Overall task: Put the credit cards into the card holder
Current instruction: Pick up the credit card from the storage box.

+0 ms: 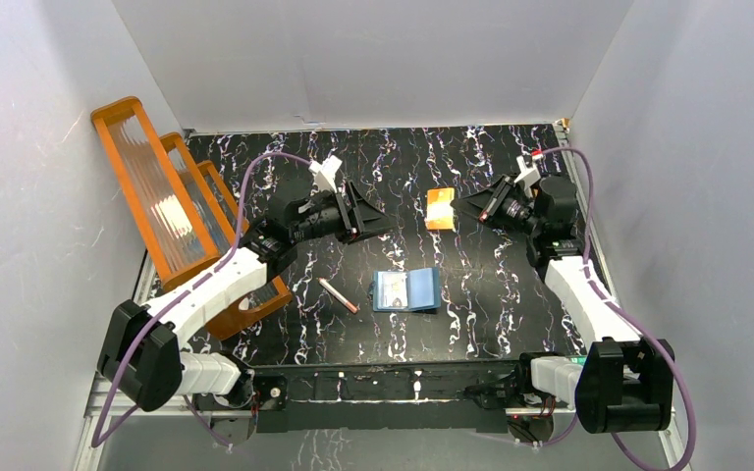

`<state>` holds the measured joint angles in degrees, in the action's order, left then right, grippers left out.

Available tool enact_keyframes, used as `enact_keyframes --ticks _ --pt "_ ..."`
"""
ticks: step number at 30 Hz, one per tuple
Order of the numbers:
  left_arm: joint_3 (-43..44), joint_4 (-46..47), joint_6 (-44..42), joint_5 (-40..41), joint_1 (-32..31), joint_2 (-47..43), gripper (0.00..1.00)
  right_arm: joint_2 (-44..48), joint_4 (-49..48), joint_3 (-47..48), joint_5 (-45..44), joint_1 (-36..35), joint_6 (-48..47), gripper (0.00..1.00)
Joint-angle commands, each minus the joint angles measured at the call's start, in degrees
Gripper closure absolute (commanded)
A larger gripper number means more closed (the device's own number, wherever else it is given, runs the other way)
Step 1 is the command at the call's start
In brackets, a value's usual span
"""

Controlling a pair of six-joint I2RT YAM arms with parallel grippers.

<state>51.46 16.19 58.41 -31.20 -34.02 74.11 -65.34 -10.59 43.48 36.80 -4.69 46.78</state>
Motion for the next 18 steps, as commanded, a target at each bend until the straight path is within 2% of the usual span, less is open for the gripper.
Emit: enact_keyframes --ticks 1,5,10,13,18 --pt "1.9 3.1 1.1 -3.4 0.5 0.1 0.43 1.6 -19.6 -3.6 7.2 -0.8 16.4 1.00" --pt "3.5 -2.4 -3.0 -1.7 0.5 0.7 0.43 1.3 -13.5 -2.5 5.8 -0.9 12.2 1.00" --pt "4.2 -3.0 -5.8 -3.4 0.7 2.6 0.43 0.7 -19.2 -3.3 8.6 -1.4 16.3 1.00" --pt "3.0 3.7 -3.6 -6.8 0.8 3.4 0.43 0.0 -27.5 -4.6 12.3 -2.8 20.1 1.00" --pt "0.4 20.4 3.1 -12.8 1.0 3.7 0.44 -1.0 -40.0 -7.4 16.4 -5.4 27.0 1.00"
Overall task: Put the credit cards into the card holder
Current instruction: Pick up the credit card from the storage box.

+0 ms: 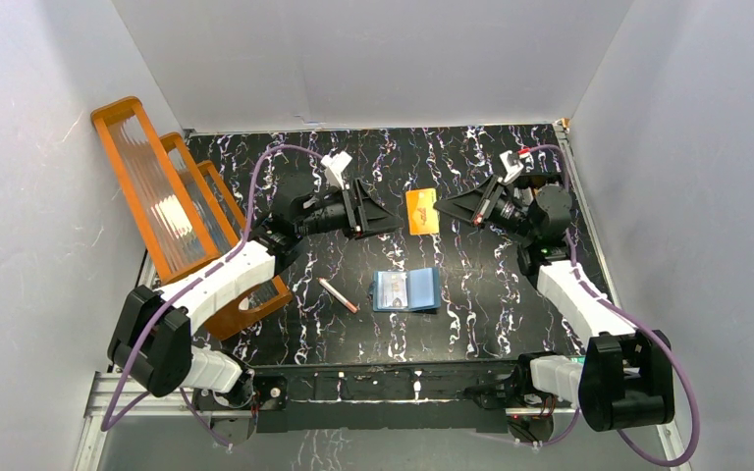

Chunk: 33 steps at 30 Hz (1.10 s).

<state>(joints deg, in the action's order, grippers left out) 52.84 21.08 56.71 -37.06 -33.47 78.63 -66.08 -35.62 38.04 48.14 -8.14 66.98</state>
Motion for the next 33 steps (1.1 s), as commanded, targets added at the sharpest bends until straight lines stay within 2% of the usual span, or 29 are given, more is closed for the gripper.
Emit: enact_keyframes --ticks 1,3,6,9,10,16,20,25,31,32,33 --pt "-1.6 18.6 6.3 -7.7 0.4 -0.8 0.44 -0.2 -15.8 -2.3 5.3 -2.5 7.4 1.00" --pt "-2.5 23.9 9.0 -8.6 0.4 -0.8 0.46 0.1 -16.2 -2.6 5.3 -4.0 7.5 1.00" --pt "-3.0 27.1 10.4 -8.4 0.4 -1.2 0.52 0.4 -17.2 -3.0 5.1 -5.7 8.2 1.00" --pt "-3.8 29.4 10.8 -7.8 0.4 -2.1 0.71 0.4 -19.6 -4.0 4.5 -7.1 10.3 1.00" --pt "-4.1 30.0 10.9 -7.5 0.4 -2.5 0.73 0.3 -21.1 -4.4 4.3 -7.3 11.4 1.00" --pt "-4.9 32.2 11.2 -6.9 0.4 -4.6 0.75 -1.4 -29.9 -6.5 4.0 -7.6 17.5 1.00" --pt "-5.3 33.1 11.5 -6.8 0.4 -5.5 0.88 -1.8 -31.0 -6.9 3.9 -7.6 18.0 1.00" --pt "-5.9 33.9 11.7 -6.6 0.3 -5.8 1.00 -1.8 -31.2 -7.0 4.0 -7.8 18.2 1.00" --pt "-6.0 35.6 12.4 -7.0 0.4 -5.3 1.00 -2.4 -32.0 -7.1 4.3 -8.1 18.6 1.00" --pt "-6.0 35.6 12.7 -6.8 0.4 -5.1 1.00 -2.6 -32.2 -6.7 4.7 -8.4 18.4 0.97" --pt "-6.1 35.5 12.9 -6.8 0.4 -4.7 1.00 -2.5 -31.6 -6.0 5.0 -8.8 17.9 0.88"
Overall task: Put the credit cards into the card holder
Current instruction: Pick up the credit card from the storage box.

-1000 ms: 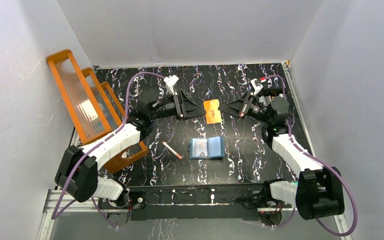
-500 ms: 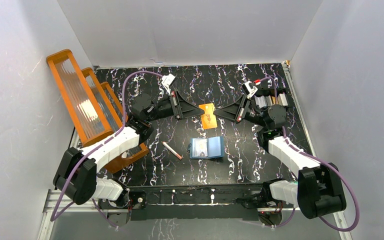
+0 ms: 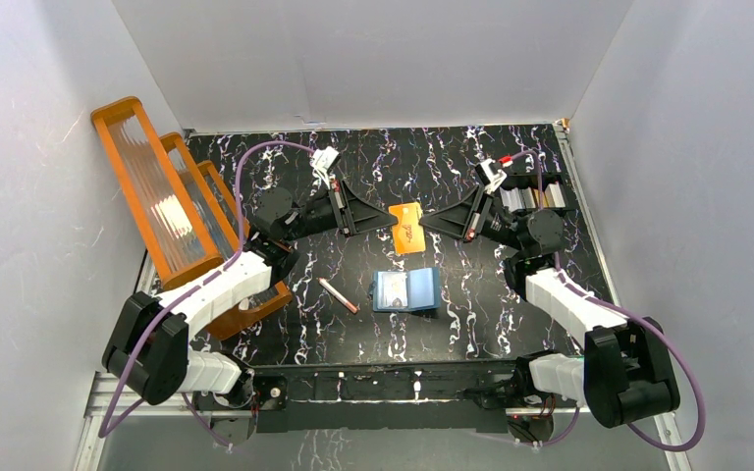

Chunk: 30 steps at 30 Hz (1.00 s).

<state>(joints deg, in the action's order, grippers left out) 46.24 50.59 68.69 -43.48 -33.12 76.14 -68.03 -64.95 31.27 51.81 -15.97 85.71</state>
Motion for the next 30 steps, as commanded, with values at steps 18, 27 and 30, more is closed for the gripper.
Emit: enact_keyframes --ticks 18,27,30 --pt "-0.6 -4.1 -2.0 0.1 0.6 -4.2 0.68 2.4 11.8 2.2 -3.3 -4.0 -11.8 1.00" --pt "-1.5 -0.8 -0.7 1.3 1.4 -5.2 0.65 1.4 1.2 0.7 -1.4 -3.9 -4.5 1.00" --pt "-1.1 -0.3 -0.4 1.3 1.4 -4.9 0.74 1.5 1.5 1.0 -0.9 -4.1 -4.7 1.00"
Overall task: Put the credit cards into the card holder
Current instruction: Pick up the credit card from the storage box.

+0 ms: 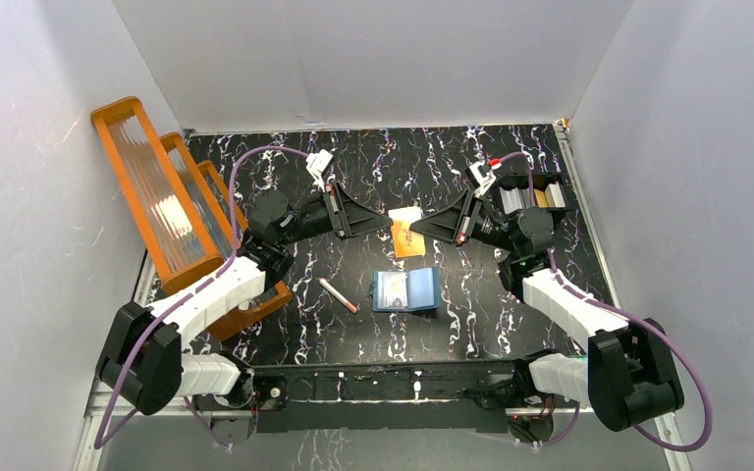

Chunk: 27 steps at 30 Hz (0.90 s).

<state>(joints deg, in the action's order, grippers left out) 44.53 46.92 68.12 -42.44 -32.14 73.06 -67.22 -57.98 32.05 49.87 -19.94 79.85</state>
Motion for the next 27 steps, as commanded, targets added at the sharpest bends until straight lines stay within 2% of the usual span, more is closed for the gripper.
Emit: enact_keyframes --ticks 1,4,8,13,20,22,24,27 --pt "0.7 3.6 0.2 0.2 0.4 -1.7 0.77 0.6 -5.1 0.3 1.2 -0.2 1.1 1.00" --pt "0.9 3.8 0.2 0.5 0.5 -1.7 0.83 0.6 -4.4 0.5 1.5 -0.4 0.8 1.00" --pt "1.2 4.2 0.2 0.6 0.6 -1.4 1.00 0.4 -3.9 0.7 1.4 -0.5 0.7 1.00" --pt "1.0 4.6 -0.9 0.7 0.6 -1.4 1.00 0.2 -3.2 1.1 2.0 -0.8 0.3 1.00" --pt "-0.5 2.0 -1.8 2.0 2.3 -2.2 1.00 2.2 9.1 2.6 1.5 -0.8 -7.5 0.58" --pt "-0.1 0.1 -2.8 2.1 2.4 -2.0 1.00 2.2 9.7 2.7 1.5 -0.8 -7.9 0.55" --pt "0.3 -0.9 -3.4 1.9 2.4 -1.7 1.00 2.1 9.8 2.9 1.5 -0.8 -8.2 0.56" --pt "0.2 -1.1 -3.6 2.1 2.5 -1.6 1.00 1.9 10.9 3.2 1.5 -0.9 -9.3 0.77"
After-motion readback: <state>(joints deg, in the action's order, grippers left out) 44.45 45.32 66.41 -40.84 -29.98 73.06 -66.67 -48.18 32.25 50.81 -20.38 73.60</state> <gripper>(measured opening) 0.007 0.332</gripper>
